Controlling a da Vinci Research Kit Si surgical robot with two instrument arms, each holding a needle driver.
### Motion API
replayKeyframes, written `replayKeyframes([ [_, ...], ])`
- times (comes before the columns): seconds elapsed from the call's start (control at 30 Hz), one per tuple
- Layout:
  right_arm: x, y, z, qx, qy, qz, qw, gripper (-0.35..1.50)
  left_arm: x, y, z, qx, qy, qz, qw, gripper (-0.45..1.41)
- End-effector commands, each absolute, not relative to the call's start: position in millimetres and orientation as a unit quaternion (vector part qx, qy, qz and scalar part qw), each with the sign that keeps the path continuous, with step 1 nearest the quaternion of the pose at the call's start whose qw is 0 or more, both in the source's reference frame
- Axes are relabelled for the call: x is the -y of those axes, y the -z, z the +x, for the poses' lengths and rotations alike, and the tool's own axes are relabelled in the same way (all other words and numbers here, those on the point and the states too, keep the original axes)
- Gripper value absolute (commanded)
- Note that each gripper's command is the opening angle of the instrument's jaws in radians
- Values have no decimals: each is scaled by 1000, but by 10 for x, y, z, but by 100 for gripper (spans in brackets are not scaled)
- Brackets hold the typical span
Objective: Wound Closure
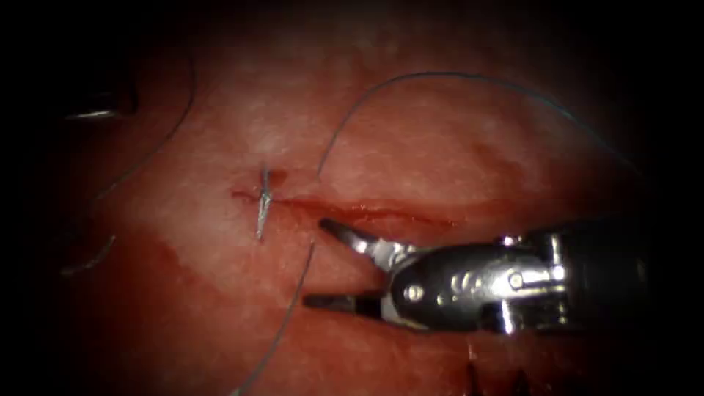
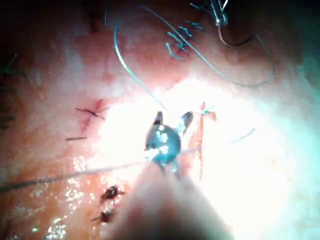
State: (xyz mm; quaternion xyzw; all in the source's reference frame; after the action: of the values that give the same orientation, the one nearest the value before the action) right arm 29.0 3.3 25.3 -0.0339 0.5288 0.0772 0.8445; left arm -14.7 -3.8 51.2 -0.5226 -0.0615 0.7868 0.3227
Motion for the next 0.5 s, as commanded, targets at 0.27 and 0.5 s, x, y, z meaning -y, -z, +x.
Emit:
replayKeyframes([
  [0.27, -12, -293, 311, -544, -58, 0, 837, 9, 51, -518, -154, 63, -786, -523, 323, -45],
  [0.5, -1, -276, 304, -549, -52, 34, 834, -35, 52, -518, -154, 63, -786, -523, 323, -45],
])
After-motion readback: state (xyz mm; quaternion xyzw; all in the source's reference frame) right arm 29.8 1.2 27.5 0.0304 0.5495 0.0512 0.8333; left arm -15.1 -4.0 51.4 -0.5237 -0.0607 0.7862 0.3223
